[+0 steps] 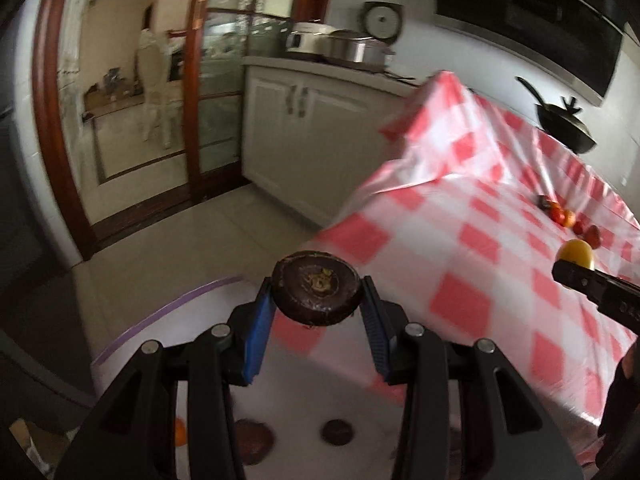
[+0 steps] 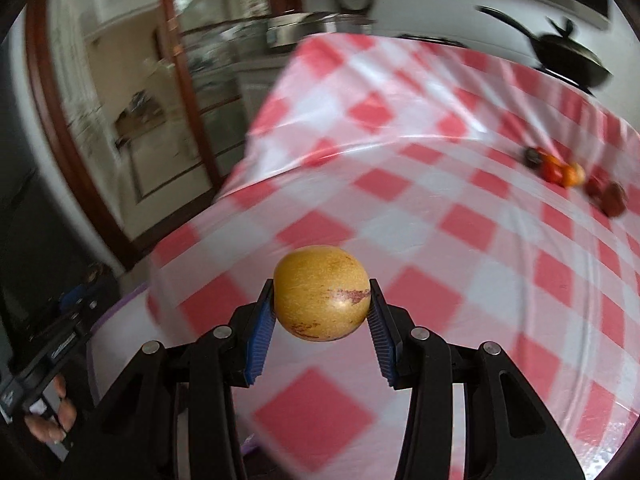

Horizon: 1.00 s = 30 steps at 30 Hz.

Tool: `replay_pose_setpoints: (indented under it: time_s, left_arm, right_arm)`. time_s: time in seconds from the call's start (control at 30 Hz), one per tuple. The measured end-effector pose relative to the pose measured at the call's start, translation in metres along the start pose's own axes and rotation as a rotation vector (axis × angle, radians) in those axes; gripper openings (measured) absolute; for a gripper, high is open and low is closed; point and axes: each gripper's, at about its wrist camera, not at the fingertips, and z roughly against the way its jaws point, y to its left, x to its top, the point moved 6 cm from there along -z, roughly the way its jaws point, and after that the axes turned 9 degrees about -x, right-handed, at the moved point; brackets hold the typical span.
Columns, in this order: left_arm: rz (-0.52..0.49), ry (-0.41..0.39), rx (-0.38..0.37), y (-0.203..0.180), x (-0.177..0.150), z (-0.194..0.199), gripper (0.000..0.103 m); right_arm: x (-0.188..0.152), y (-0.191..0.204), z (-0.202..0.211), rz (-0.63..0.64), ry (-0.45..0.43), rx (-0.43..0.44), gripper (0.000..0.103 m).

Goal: Organize fruits
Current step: 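Carry the pear and mangosteen to the white box and open both tools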

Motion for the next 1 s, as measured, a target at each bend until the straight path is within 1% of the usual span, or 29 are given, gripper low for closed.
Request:
replay_pose_setpoints:
  time_s: [0.1, 0.23, 0.33, 0.53, 0.77, 0.9, 1.0]
  left_arm:
    - [0.039, 0.026, 0.034, 0.027, -0.014, 0.001, 0.043]
    - [0.074, 0.071, 0.075, 0.055, -0.036, 0.000, 0.043]
    - [0.094, 0.108, 0.099, 0.071, -0.055, 0.000, 0.043]
    - [0.141, 0.182, 0.140, 0.097, -0.093, -0.006, 0.043]
    - [0.173, 0.249, 0.183, 0.121, -0.123, -0.014, 0.043]
    - [0.189, 0.279, 0.201, 0.128, -0.135, -0.020, 0.043]
    - [0.184, 0.295, 0.225, 0.131, -0.142, -0.024, 0.043]
  right_arm:
    - [-0.011, 0.032, 0.000, 0.077, 0.006, 0.043, 0.044]
    - [-0.037, 0.084, 0.001, 0.215, 0.025, 0.113, 0.044]
    - [-0.055, 0.113, 0.000, 0.301, 0.037, 0.150, 0.044]
    - [-0.088, 0.146, -0.003, 0.414, 0.070, 0.197, 0.044]
    - [-0.119, 0.177, -0.008, 0.537, 0.107, 0.263, 0.044]
    - [-0.141, 0.189, -0.018, 0.624, 0.137, 0.268, 0.044]
    - [-0.153, 0.192, -0.027, 0.664, 0.159, 0.267, 0.044]
